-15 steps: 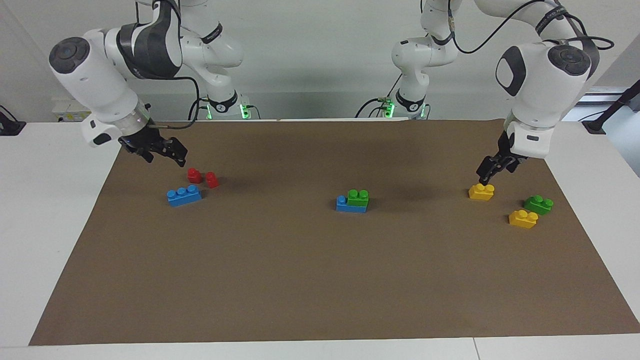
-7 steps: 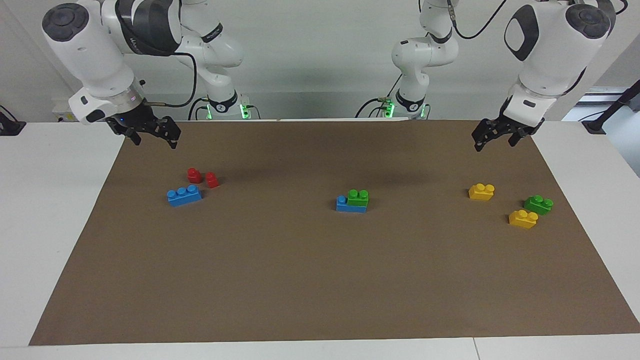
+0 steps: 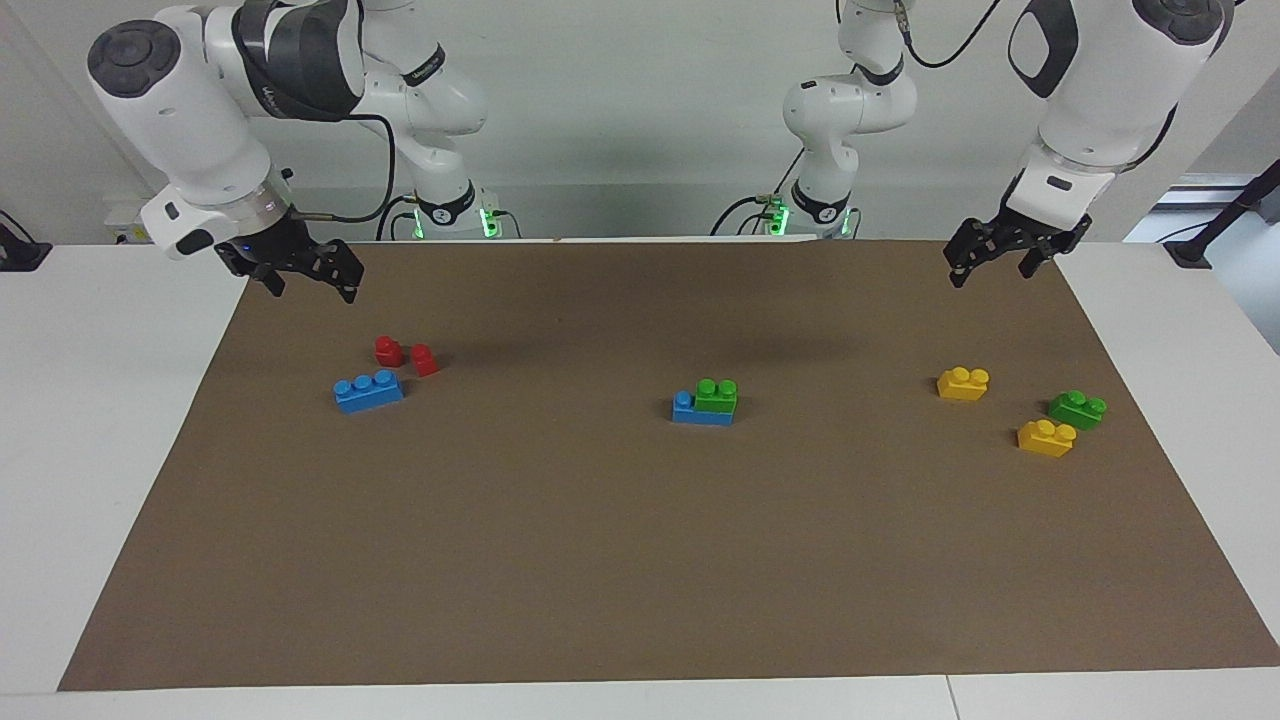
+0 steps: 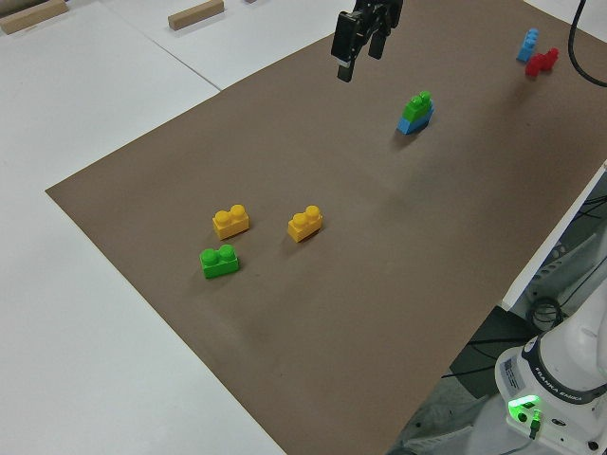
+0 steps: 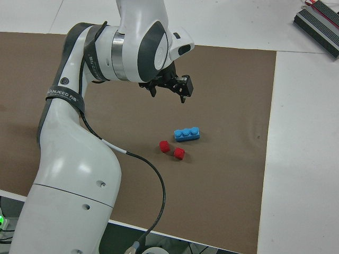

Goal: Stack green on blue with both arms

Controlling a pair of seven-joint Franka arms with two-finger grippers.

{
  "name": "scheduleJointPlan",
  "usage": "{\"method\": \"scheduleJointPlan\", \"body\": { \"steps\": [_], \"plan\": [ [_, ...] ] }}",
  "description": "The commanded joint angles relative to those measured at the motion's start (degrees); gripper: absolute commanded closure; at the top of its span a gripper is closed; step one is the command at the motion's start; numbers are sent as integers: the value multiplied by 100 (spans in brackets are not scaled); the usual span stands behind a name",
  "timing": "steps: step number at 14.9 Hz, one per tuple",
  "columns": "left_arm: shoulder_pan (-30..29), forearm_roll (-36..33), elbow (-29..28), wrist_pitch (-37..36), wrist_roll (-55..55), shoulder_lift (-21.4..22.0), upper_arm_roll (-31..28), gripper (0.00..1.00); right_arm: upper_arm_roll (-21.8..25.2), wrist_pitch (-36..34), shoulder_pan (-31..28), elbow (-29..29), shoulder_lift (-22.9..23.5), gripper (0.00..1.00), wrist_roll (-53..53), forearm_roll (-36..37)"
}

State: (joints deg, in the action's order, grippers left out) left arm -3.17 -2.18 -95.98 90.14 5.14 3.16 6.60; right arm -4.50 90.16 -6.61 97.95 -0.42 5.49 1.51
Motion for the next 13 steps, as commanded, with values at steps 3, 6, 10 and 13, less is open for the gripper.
{"method": "scheduleJointPlan", "body": {
  "steps": [3,6,10,13],
  "plan": [
    [18,296,229,-585,-241,105,-80,0,-34,-43,-25,-109,60,0,268,-256],
    [44,420,465,-559,-276,44,-97,0,-34,-34,-25,-109,60,0,286,-283],
    [298,420,423,-568,-303,26,-324,0,-25,334,-34,-109,86,0,295,-265],
    [317,420,317,-445,-303,26,-352,0,-34,546,-25,-109,86,0,295,-213]
  ]
}}
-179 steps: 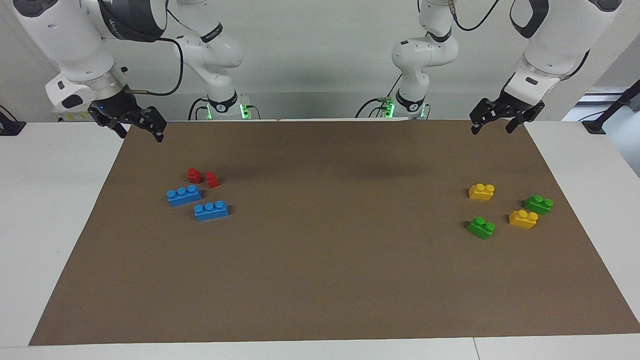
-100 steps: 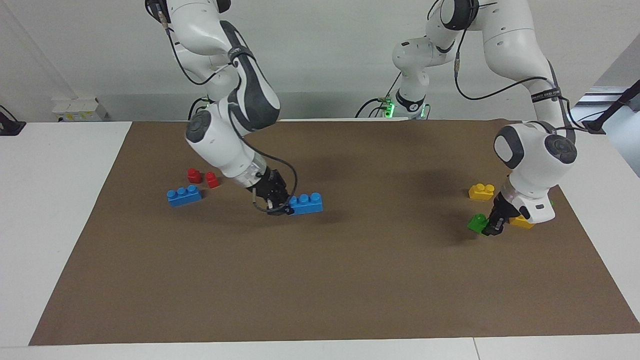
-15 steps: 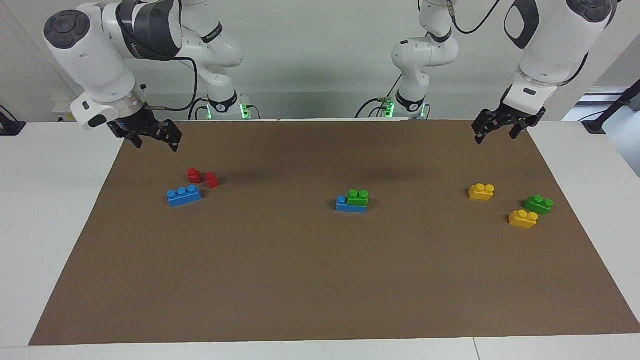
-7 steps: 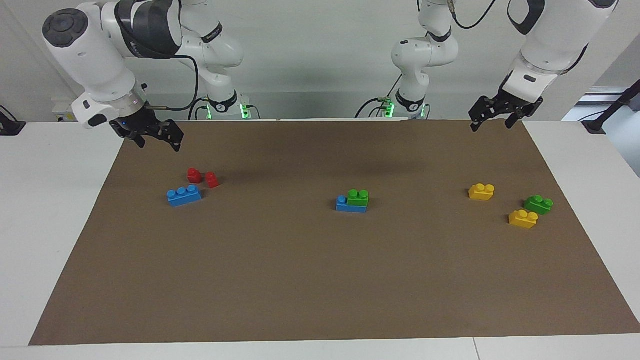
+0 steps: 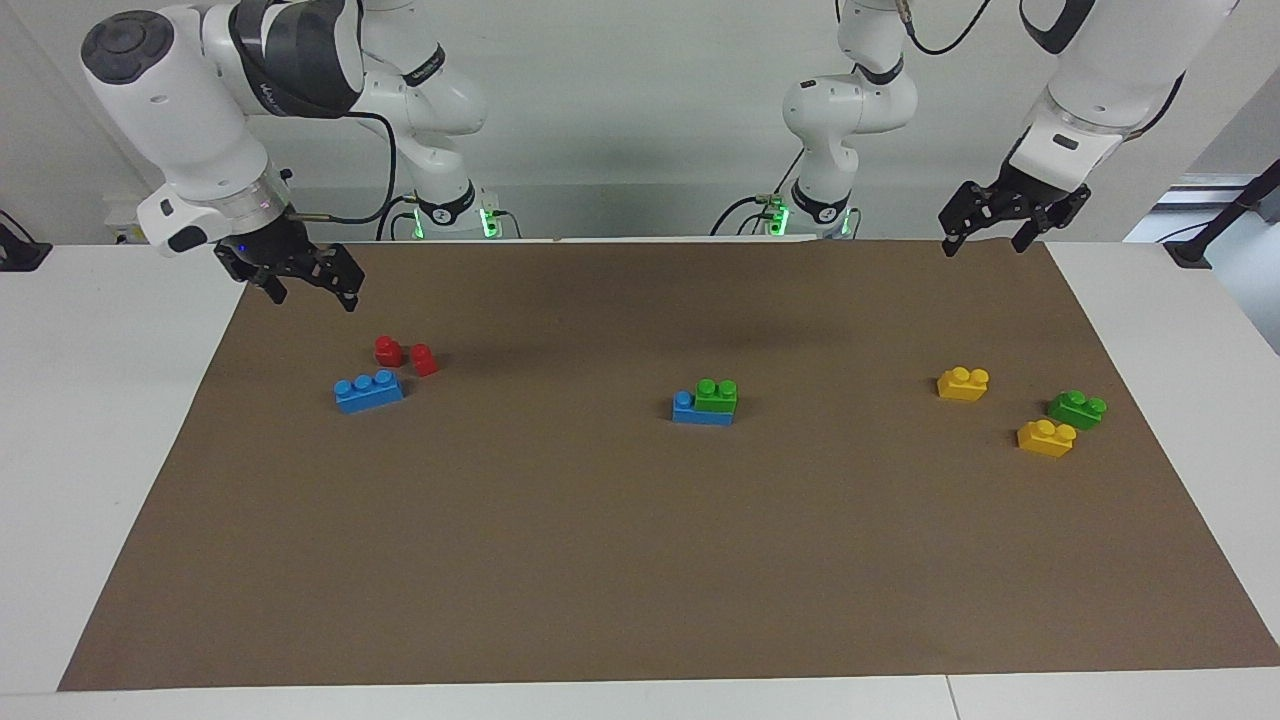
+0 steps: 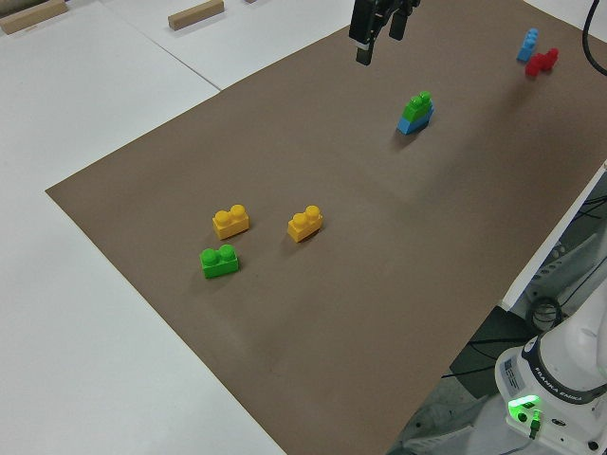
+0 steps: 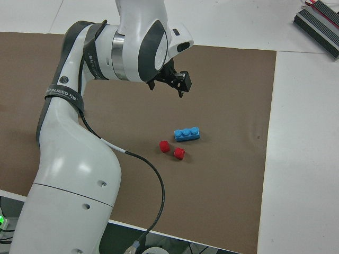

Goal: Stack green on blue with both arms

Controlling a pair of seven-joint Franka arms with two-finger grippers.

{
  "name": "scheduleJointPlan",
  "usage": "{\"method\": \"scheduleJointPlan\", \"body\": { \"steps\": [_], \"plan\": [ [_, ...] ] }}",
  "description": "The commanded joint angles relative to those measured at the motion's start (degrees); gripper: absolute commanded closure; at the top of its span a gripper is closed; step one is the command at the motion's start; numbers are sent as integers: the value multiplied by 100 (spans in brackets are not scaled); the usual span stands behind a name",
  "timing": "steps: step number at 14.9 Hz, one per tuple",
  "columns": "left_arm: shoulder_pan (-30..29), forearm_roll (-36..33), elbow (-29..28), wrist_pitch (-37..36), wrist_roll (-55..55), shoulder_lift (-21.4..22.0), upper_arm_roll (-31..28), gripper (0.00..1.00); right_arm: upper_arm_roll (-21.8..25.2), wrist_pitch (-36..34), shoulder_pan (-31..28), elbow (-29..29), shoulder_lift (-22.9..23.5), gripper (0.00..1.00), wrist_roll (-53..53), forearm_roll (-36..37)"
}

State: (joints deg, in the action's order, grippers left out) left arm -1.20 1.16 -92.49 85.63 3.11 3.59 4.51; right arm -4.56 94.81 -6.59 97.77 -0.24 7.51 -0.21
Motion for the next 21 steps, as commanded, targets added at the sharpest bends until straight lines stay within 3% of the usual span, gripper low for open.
{"method": "scheduleJointPlan", "body": {
  "steps": [1,8,12,21],
  "plan": [
    [128,86,-33,15,-109,-42,-153,0,-19,81,-18,-92,68,0,92,-40],
    [137,77,81,-64,-223,-157,-144,0,-19,90,-26,-92,77,0,-242,21],
    [129,33,520,-371,-232,-156,-161,0,-19,82,-26,-83,68,0,-242,21],
    [49,60,381,-346,-302,10,-126,0,-19,82,-26,-74,68,0,-435,22]
  ]
}}
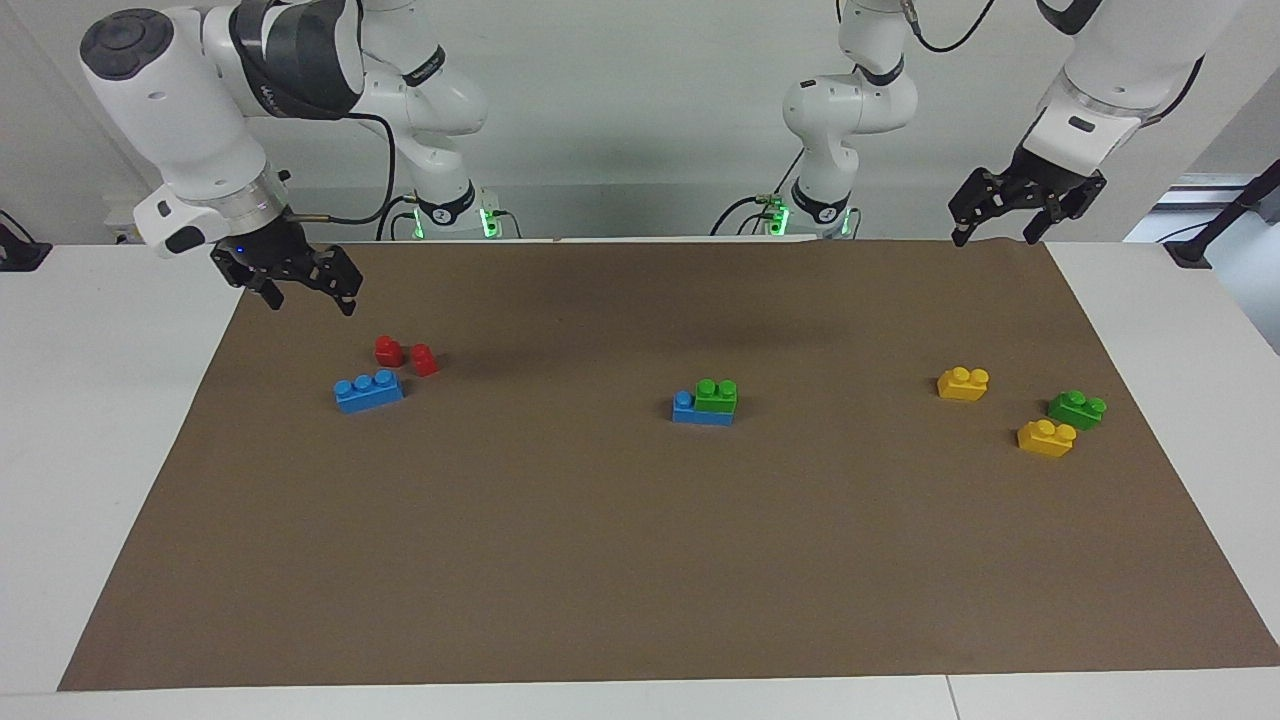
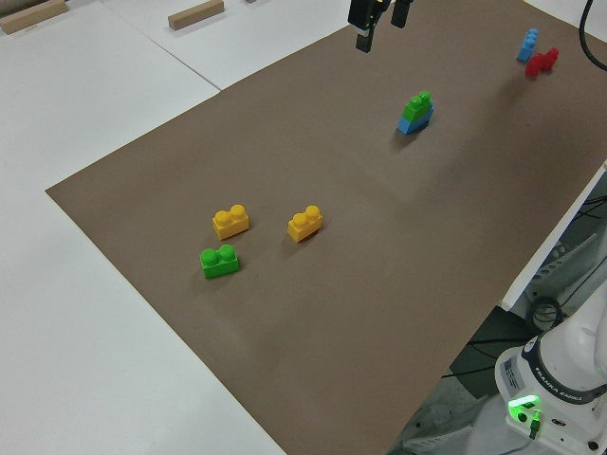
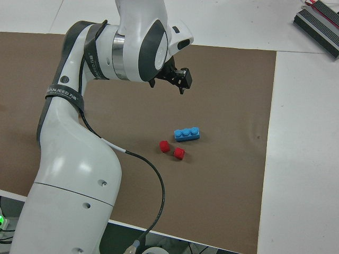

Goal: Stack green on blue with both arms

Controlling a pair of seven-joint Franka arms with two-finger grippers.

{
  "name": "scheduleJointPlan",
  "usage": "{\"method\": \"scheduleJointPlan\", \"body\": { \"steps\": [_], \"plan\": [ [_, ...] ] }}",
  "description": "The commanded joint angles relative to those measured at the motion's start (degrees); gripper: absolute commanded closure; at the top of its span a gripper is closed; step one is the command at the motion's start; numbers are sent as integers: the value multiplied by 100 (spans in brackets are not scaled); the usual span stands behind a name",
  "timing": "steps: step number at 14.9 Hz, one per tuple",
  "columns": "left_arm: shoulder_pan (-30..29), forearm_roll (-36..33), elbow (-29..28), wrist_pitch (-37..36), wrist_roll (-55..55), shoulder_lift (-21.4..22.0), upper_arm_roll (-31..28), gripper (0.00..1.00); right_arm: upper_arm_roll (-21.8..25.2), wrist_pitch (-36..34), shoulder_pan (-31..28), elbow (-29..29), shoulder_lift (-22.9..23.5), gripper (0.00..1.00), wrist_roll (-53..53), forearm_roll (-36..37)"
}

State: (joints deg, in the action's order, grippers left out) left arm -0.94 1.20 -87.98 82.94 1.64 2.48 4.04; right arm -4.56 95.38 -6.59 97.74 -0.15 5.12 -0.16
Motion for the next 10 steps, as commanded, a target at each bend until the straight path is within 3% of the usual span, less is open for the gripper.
{"method": "scheduleJointPlan", "body": {
  "steps": [1,10],
  "plan": [
    [15,64,-61,-77,-155,121,-88,0,-19,25,-35,-71,59,0,-204,16],
    [24,73,-97,-68,-173,130,-88,0,-19,25,-26,-36,50,0,-204,16]
  ]
}}
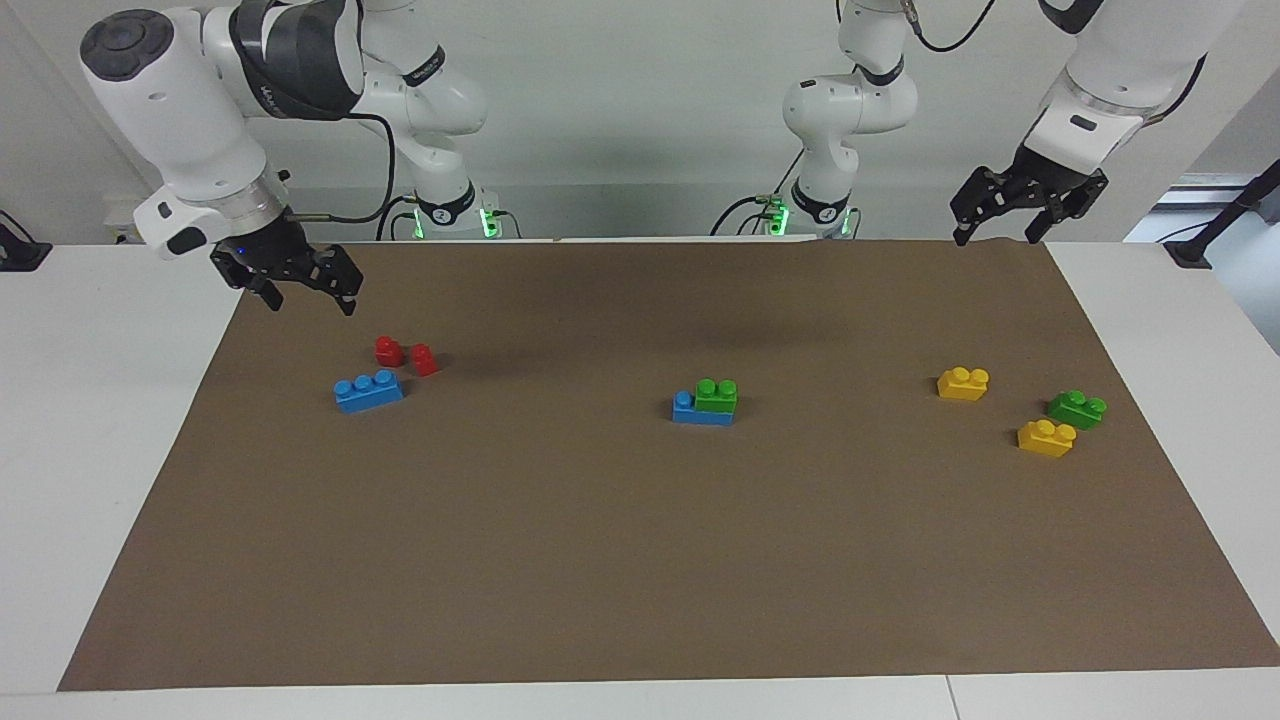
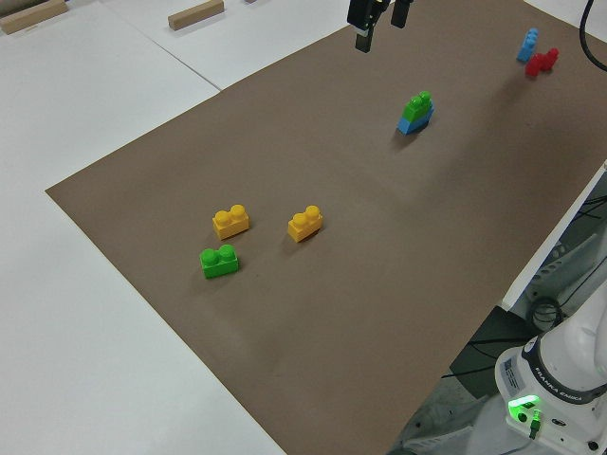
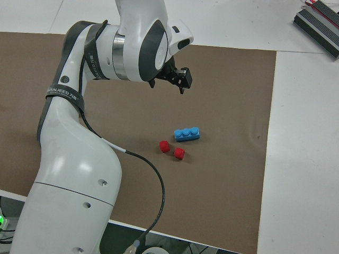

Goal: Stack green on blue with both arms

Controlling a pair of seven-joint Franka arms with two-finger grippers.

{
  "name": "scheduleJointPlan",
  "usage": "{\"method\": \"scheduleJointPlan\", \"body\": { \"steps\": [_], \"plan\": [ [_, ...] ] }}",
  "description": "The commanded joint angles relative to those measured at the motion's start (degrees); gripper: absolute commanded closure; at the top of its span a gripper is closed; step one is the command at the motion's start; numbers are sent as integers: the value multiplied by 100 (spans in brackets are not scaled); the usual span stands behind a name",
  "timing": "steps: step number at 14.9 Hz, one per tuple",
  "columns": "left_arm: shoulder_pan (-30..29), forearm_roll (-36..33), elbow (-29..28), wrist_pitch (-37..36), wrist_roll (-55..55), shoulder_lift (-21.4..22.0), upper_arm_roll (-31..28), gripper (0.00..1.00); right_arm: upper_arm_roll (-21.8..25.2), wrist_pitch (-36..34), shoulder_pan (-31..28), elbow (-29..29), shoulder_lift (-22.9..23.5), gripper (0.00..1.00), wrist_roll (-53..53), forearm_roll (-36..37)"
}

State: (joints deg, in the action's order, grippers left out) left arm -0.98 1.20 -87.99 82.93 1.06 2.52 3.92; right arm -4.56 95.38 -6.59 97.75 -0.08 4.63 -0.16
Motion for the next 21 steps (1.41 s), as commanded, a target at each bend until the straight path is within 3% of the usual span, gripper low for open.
{"method": "scheduleJointPlan", "body": {
  "steps": [1,21],
  "plan": [
    [19,73,-96,-66,-115,126,-76,0,-19,25,-26,-36,43,0,-190,16],
    [-130,29,-245,171,-71,169,-102,0,-19,25,-26,-1,34,0,-349,16]
  ]
}}
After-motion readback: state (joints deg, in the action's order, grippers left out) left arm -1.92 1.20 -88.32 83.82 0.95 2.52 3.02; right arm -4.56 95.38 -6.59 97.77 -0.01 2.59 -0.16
